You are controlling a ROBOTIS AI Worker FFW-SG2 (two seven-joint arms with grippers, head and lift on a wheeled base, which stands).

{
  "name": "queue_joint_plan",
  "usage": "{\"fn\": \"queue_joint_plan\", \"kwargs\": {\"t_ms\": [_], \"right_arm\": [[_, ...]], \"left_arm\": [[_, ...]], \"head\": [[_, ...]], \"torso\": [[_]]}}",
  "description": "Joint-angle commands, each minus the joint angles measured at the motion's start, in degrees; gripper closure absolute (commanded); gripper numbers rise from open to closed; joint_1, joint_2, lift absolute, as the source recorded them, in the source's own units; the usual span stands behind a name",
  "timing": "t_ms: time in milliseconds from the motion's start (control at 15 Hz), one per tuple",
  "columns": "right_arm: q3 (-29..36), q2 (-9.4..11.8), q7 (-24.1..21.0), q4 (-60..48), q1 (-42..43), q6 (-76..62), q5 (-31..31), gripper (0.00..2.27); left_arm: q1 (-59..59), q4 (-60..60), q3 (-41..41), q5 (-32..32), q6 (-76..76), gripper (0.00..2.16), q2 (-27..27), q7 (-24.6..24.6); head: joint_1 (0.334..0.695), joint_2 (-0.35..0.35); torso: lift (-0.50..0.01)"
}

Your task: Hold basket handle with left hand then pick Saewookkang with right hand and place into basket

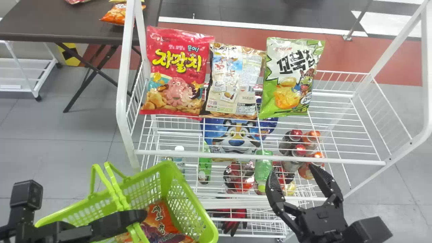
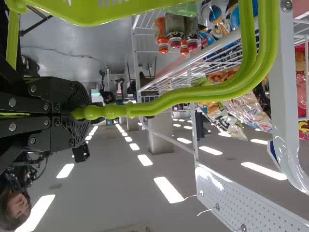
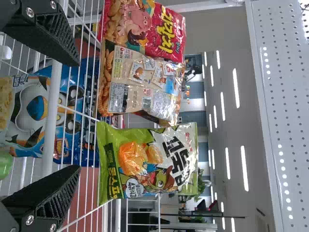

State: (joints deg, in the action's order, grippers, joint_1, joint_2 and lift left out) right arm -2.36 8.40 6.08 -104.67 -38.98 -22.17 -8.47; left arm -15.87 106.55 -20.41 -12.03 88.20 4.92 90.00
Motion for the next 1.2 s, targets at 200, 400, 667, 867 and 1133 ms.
{"fn": "queue_joint_plan", "kwargs": {"t_ms": [200,400,667,867,1133], "right_arm": [[1.1,-0.1,0.3,-0.3,-1.0,-0.5,-1.0,0.04],[1.1,-0.1,0.5,-0.4,-1.3,-0.7,-1.0,0.04],[1.1,-0.1,0.5,-0.4,-1.4,-1.4,-1.0,0.04],[1.2,-0.1,0.5,-0.5,-1.5,-1.4,-1.3,0.04],[1.2,-0.2,0.5,-0.4,-1.6,-2.0,-1.3,0.04]], "left_arm": [[-0.7,0.7,0.1,0.0,1.8,2.15,0.0,0.6],[-0.7,0.9,0.2,0.1,1.8,2.15,-0.1,0.6],[-1.0,1.2,0.2,0.1,1.8,2.15,-0.2,0.6],[-1.1,1.4,0.2,0.1,1.8,2.15,-0.2,0.6],[-1.1,1.4,0.0,0.1,1.8,2.15,-0.2,0.6]], "head": [[0.695,-0.139],[0.695,-0.147],[0.695,-0.149],[0.695,-0.151],[0.695,-0.156]], "torso": [[-0.019],[-0.019],[-0.019],[-0.019],[-0.019]]}}
